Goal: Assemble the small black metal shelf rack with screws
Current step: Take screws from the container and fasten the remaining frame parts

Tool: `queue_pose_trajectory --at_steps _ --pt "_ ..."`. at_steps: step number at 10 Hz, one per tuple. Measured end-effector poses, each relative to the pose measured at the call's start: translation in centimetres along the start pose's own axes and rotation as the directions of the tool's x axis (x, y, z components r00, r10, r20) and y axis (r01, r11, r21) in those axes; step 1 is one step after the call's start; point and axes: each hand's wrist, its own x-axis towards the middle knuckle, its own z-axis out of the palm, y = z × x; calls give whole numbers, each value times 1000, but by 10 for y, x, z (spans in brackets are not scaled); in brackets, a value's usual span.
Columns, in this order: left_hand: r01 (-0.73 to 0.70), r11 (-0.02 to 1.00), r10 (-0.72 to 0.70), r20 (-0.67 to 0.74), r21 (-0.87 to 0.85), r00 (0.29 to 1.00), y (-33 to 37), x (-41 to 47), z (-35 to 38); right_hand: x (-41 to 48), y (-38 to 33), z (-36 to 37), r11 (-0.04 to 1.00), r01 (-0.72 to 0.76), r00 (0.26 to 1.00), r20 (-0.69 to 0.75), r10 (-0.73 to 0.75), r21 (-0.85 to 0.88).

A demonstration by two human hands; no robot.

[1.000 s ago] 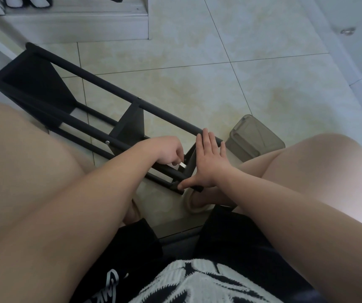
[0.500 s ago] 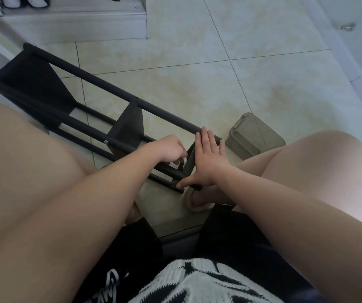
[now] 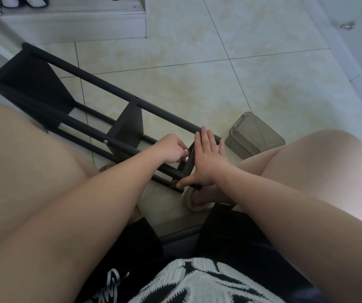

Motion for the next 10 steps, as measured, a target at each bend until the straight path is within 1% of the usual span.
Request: queue_pose_trajectory --at_steps 1,2,4,5,7,9,10 --pt "-9 999 7 62 34 998 -1 0 -2 0 0 0 1000 1 1000 -3 -1 -4" --pt "-18 998 13 70 65 997 -2 0 -3 1 0 0 1000 2 1000 -4 -2 -1" --pt "-19 998 16 51 57 999 -2 1 -1 0 0 0 1000 1 1000 -7 -1 4" --pt "6 999 -9 71 36 997 -2 1 -2 0 0 0 1000 2 1000 -5 -2 5" --pt "51 999 -50 66 -5 997 0 -1 -1 1 0 1 1000 2 1000 -6 -2 4" --pt "107 994 -110 119 33 987 7 -5 -4 0 0 0 1000 5 1000 2 -5 7" --pt "105 992 -115 151 72 982 9 -7 -5 0 0 -1 1000 3 1000 9 -4 5"
